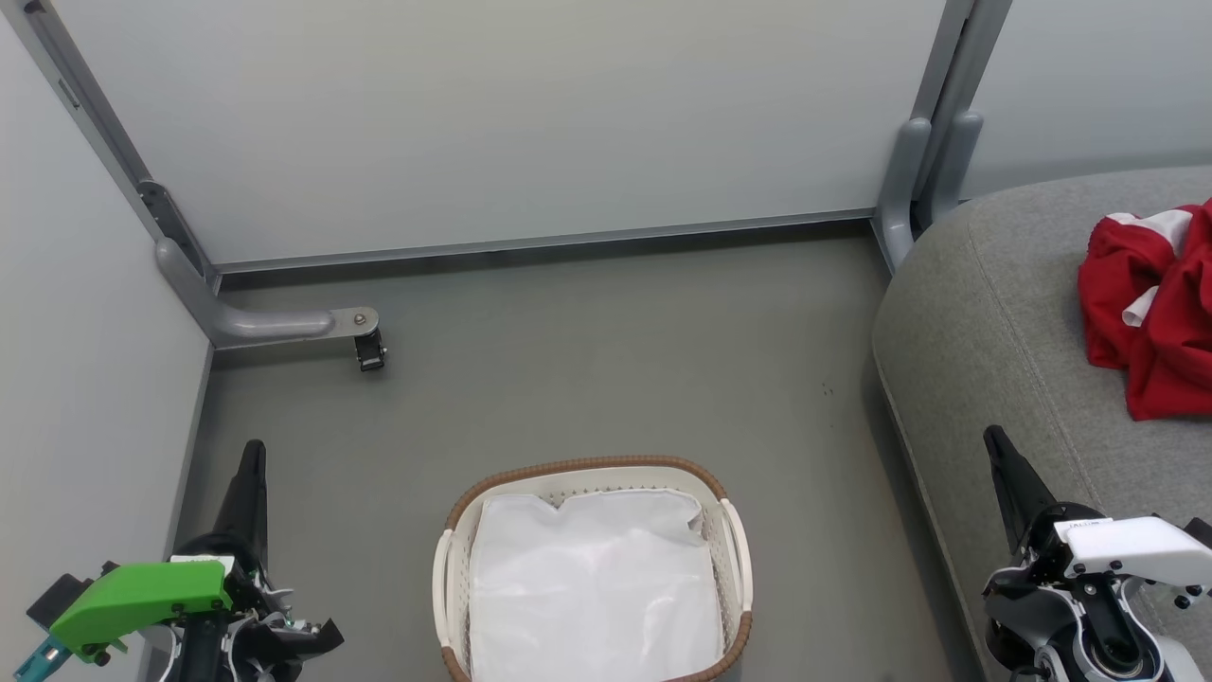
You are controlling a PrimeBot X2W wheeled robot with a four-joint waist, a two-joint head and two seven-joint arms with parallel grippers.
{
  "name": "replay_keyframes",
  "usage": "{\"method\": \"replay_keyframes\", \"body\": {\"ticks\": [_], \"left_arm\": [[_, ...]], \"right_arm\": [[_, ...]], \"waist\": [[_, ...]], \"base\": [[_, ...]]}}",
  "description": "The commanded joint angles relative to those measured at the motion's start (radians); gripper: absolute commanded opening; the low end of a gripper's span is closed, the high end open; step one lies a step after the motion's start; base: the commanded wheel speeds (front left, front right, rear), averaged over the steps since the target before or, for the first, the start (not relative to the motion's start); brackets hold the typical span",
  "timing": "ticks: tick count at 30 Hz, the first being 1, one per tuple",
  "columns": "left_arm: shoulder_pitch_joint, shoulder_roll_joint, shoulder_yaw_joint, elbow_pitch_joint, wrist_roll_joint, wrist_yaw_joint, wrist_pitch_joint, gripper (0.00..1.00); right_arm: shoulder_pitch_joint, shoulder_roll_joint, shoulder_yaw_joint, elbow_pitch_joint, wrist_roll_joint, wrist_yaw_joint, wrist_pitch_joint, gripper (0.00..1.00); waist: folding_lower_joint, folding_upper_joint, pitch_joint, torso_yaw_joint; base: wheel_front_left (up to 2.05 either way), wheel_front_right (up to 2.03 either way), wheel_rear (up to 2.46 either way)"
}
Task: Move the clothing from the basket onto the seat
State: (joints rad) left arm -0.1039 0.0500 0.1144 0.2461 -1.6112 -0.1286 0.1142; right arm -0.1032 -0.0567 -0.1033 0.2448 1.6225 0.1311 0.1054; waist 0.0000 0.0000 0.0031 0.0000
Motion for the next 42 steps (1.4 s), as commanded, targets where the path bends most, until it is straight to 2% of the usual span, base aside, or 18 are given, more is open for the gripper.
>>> {"method": "replay_keyframes", "body": {"ticks": [1, 42], "left_arm": [[-0.011, 0.0, 0.002, -0.002, -0.003, -0.005, 0.004, 0.0], [-0.011, 0.0, 0.002, -0.002, -0.003, -0.005, 0.003, 0.0]], "right_arm": [[-0.008, -0.003, -0.003, -0.001, -0.003, -0.001, 0.004, 0.0], [-0.009, 0.001, -0.008, -0.001, -0.007, -0.001, 0.008, 0.0]], "waist": [[0.0, 0.0, 0.0, 0.0], [0.0, 0.0, 0.0, 0.0]], "base": [[0.0, 0.0, 0.0], [0.0, 0.0, 0.0]]}}
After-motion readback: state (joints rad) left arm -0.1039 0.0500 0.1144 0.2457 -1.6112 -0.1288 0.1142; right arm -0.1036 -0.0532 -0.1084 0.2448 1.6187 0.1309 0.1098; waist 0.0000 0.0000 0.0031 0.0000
